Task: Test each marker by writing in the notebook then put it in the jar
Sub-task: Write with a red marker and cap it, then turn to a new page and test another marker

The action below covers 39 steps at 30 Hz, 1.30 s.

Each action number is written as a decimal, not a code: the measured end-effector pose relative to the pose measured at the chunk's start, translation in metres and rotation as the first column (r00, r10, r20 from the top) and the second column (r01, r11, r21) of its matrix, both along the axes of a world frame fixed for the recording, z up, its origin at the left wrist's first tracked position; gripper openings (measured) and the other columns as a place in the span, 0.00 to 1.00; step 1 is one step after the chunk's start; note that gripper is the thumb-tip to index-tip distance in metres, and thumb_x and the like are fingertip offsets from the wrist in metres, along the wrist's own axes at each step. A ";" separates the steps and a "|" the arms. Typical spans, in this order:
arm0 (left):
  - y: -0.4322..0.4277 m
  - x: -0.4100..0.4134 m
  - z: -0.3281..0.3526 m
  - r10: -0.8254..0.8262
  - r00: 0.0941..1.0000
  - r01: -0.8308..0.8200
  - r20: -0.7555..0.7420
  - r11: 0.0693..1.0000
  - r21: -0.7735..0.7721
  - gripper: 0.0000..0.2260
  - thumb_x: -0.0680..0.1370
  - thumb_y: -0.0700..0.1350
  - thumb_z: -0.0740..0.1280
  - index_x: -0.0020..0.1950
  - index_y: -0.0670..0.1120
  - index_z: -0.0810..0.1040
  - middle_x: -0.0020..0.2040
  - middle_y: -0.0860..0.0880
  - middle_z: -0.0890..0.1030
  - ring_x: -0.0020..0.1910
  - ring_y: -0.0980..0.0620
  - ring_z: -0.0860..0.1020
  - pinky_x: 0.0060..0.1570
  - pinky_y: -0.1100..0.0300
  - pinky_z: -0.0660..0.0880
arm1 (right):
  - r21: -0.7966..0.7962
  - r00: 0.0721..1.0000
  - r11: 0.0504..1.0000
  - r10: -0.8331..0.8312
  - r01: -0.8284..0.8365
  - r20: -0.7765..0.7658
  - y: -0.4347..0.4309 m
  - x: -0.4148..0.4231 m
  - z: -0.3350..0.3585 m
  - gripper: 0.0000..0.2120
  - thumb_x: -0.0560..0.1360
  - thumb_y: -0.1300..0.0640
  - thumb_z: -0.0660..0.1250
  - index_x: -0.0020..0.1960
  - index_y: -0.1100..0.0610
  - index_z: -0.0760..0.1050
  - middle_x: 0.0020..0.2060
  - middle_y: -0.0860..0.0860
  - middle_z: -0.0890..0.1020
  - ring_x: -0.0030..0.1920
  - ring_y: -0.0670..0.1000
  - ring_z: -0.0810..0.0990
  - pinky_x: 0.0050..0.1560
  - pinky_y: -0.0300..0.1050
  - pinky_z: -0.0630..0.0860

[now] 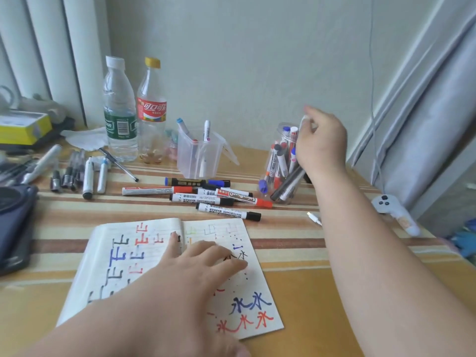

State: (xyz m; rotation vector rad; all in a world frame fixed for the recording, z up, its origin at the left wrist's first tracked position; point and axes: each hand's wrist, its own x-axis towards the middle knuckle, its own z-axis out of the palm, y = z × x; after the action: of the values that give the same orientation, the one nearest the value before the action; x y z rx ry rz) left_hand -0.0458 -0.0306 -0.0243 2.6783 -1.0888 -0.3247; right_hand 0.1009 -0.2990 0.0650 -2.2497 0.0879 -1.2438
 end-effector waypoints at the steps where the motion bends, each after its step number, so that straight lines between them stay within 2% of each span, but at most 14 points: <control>1: 0.000 0.000 0.000 -0.002 1.000 0.002 0.003 1.000 0.004 0.47 0.64 0.80 0.61 0.77 0.68 0.46 0.74 0.70 0.51 0.75 0.67 0.42 0.76 0.39 0.35 | -0.013 0.995 0.999 -0.042 0.041 -0.091 0.001 -0.003 -0.003 0.20 0.79 0.62 0.59 0.70 0.54 0.76 0.62 0.54 0.79 0.66 0.56 0.74 0.61 0.37 0.66; 3: 0.001 0.001 -0.001 0.002 1.000 -0.001 0.017 1.000 -0.017 0.44 0.66 0.78 0.61 0.77 0.68 0.49 0.73 0.71 0.53 0.75 0.68 0.44 0.77 0.40 0.37 | -0.061 0.986 0.991 -0.126 0.120 -0.113 0.009 -0.016 -0.008 0.22 0.77 0.63 0.59 0.69 0.53 0.76 0.61 0.54 0.77 0.65 0.57 0.70 0.60 0.38 0.64; 6: 0.003 0.002 -0.002 0.005 0.999 -0.002 0.039 0.998 -0.059 0.41 0.67 0.77 0.60 0.77 0.68 0.53 0.72 0.71 0.57 0.74 0.69 0.47 0.78 0.41 0.40 | -0.194 0.993 0.978 -0.054 0.074 0.108 0.031 -0.039 -0.024 0.15 0.73 0.65 0.62 0.56 0.57 0.82 0.50 0.54 0.80 0.55 0.58 0.76 0.55 0.43 0.71; 8: 0.003 0.002 -0.002 -0.020 0.998 0.023 0.058 0.998 -0.054 0.44 0.65 0.80 0.60 0.77 0.67 0.54 0.72 0.70 0.57 0.74 0.69 0.48 0.78 0.41 0.40 | -0.214 0.981 0.961 0.153 -0.175 -0.117 0.048 -0.053 -0.034 0.09 0.74 0.63 0.64 0.48 0.56 0.82 0.43 0.50 0.83 0.47 0.54 0.80 0.50 0.47 0.77; 11: 0.004 0.001 0.000 -0.049 0.995 0.052 0.084 0.998 -0.033 0.46 0.62 0.81 0.61 0.77 0.66 0.56 0.73 0.69 0.58 0.75 0.66 0.51 0.77 0.43 0.40 | -0.127 0.694 0.895 0.235 -0.427 -0.680 0.069 -0.071 -0.059 0.07 0.76 0.57 0.65 0.46 0.50 0.81 0.40 0.43 0.83 0.44 0.47 0.81 0.49 0.50 0.80; 16: 0.005 -0.002 0.001 -0.039 0.991 0.050 0.130 0.996 -0.077 0.35 0.68 0.74 0.64 0.72 0.62 0.67 0.71 0.67 0.64 0.73 0.64 0.59 0.78 0.43 0.47 | -0.215 0.645 0.849 0.179 -0.483 -0.743 0.075 -0.077 -0.100 0.14 0.77 0.51 0.63 0.61 0.49 0.79 0.58 0.43 0.77 0.62 0.47 0.72 0.65 0.50 0.72; 19: 0.006 -0.003 -0.002 -0.032 0.980 0.062 0.198 0.987 -0.148 0.21 0.71 0.67 0.65 0.58 0.58 0.77 0.63 0.63 0.73 0.65 0.61 0.68 0.75 0.46 0.57 | -0.221 0.653 0.861 0.156 -0.457 -0.741 0.073 -0.071 -0.105 0.16 0.77 0.44 0.63 0.61 0.48 0.80 0.58 0.44 0.76 0.64 0.48 0.71 0.66 0.51 0.70; 22: 0.004 -0.002 -0.005 0.000 0.963 0.081 0.268 0.954 -0.289 0.09 0.73 0.57 0.64 0.38 0.53 0.72 0.46 0.58 0.75 0.50 0.58 0.71 0.65 0.50 0.68 | -0.064 0.687 0.897 0.287 -0.437 -0.668 0.071 -0.069 -0.108 0.13 0.78 0.44 0.63 0.53 0.49 0.82 0.50 0.44 0.78 0.58 0.48 0.74 0.61 0.48 0.72; 27: 0.017 0.003 -0.004 0.058 0.992 0.010 0.108 0.839 -0.544 0.14 0.74 0.51 0.63 0.32 0.45 0.68 0.32 0.50 0.72 0.35 0.51 0.74 0.38 0.52 0.72 | 0.488 0.872 0.862 0.339 -0.138 -0.352 0.060 -0.078 -0.089 0.16 0.82 0.53 0.61 0.41 0.62 0.78 0.35 0.54 0.79 0.37 0.53 0.76 0.39 0.46 0.71; 29: 0.028 0.003 0.004 0.052 0.996 -0.003 0.067 0.813 -0.582 0.14 0.72 0.49 0.61 0.31 0.42 0.65 0.29 0.47 0.70 0.30 0.46 0.71 0.32 0.49 0.70 | 0.576 0.782 0.805 0.447 -0.141 -0.434 0.059 -0.088 -0.079 0.14 0.79 0.59 0.61 0.37 0.62 0.76 0.31 0.57 0.77 0.31 0.54 0.74 0.30 0.44 0.68; 31: 0.038 0.002 0.012 0.023 0.999 -0.001 0.026 0.773 -0.635 0.13 0.70 0.45 0.62 0.30 0.39 0.64 0.27 0.43 0.68 0.27 0.43 0.67 0.28 0.48 0.66 | 0.598 0.567 0.753 0.629 -0.275 -0.532 0.070 -0.101 -0.077 0.11 0.78 0.65 0.61 0.38 0.64 0.77 0.31 0.59 0.80 0.28 0.54 0.76 0.25 0.42 0.67; 34: 0.048 0.003 0.021 -0.014 0.997 -0.050 -0.076 0.631 -0.774 0.16 0.71 0.46 0.64 0.27 0.41 0.65 0.26 0.41 0.65 0.26 0.43 0.63 0.26 0.50 0.61 | 0.369 0.403 0.776 0.596 -0.512 -0.694 0.096 -0.117 -0.081 0.04 0.74 0.60 0.68 0.45 0.55 0.82 0.37 0.47 0.84 0.36 0.47 0.80 0.34 0.41 0.76; 37: 0.056 0.012 0.028 0.059 0.991 -0.128 -0.116 0.268 -0.955 0.16 0.70 0.46 0.65 0.25 0.49 0.63 0.25 0.49 0.59 0.27 0.47 0.56 0.29 0.51 0.54 | 0.443 0.243 0.704 0.646 -0.555 -0.724 0.120 -0.124 -0.080 0.18 0.64 0.44 0.72 0.51 0.50 0.83 0.47 0.45 0.84 0.49 0.50 0.82 0.56 0.54 0.80; 39: 0.064 0.019 0.035 0.141 0.981 -0.144 -0.135 0.052 -0.988 0.14 0.69 0.45 0.64 0.24 0.53 0.66 0.25 0.53 0.59 0.28 0.49 0.54 0.29 0.49 0.50 | 0.164 0.268 0.673 0.490 -0.722 -0.830 0.129 -0.129 -0.080 0.26 0.67 0.37 0.75 0.63 0.41 0.77 0.55 0.37 0.75 0.53 0.44 0.77 0.58 0.50 0.76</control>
State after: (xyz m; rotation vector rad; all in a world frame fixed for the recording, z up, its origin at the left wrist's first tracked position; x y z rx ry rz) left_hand -0.0271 0.0336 0.0105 1.3728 -0.5644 0.4055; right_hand -0.0283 -0.1697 -0.0154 -2.4782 -0.6005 0.3508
